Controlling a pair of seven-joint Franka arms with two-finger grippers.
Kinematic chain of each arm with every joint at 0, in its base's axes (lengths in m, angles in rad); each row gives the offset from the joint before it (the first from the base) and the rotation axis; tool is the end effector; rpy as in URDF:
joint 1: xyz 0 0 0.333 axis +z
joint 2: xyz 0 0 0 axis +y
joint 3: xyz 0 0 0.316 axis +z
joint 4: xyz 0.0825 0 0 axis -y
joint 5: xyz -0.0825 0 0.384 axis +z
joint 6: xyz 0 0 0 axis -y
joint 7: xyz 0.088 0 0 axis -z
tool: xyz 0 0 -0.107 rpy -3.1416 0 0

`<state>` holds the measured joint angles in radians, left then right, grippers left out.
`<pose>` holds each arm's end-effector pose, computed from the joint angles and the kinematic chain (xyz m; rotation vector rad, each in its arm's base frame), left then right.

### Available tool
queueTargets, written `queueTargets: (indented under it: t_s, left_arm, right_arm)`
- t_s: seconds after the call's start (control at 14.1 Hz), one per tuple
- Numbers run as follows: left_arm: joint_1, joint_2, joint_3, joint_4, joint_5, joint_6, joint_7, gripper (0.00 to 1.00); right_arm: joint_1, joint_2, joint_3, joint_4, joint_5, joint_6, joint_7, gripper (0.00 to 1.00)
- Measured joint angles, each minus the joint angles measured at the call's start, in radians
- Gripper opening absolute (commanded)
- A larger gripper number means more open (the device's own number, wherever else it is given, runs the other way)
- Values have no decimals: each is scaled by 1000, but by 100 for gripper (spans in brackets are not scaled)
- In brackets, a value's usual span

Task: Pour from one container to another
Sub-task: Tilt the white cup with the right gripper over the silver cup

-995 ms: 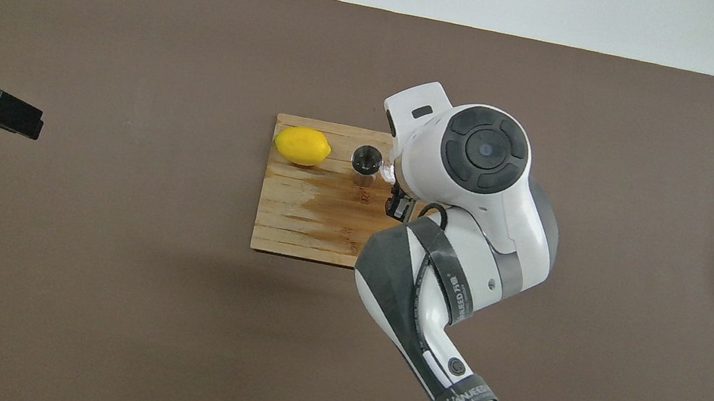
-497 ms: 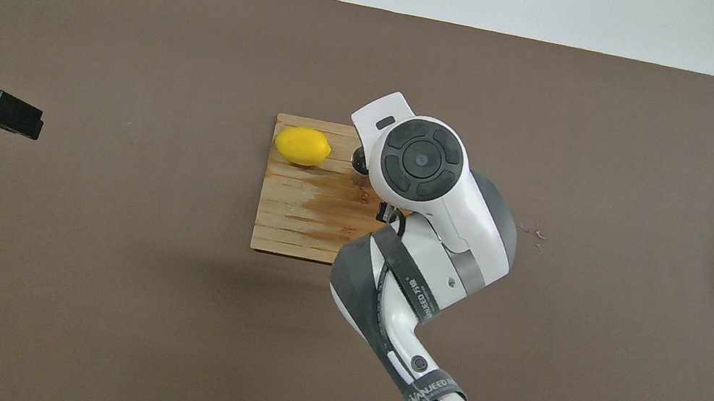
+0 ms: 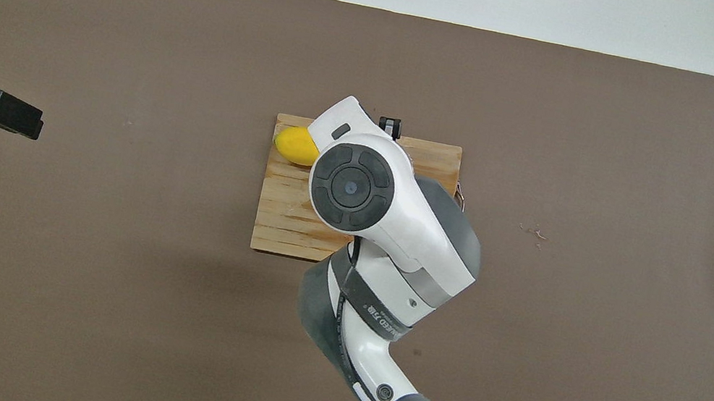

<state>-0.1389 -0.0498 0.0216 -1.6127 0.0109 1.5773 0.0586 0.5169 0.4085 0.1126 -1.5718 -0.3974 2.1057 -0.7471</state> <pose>0.5360 -0.0617 0.6325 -3.1200 0.2751 -0.0230 0.5730 0.3820 0.4219 2.0184 1.9699 0.1563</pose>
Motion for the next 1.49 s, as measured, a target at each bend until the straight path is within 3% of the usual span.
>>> queueTargets:
  t_s: [1.49]
  left_arm:
    - [0,0,0,0,0,0,0,100]
  right_arm:
    - [-11,0,-5,7,-82,-11,0,13]
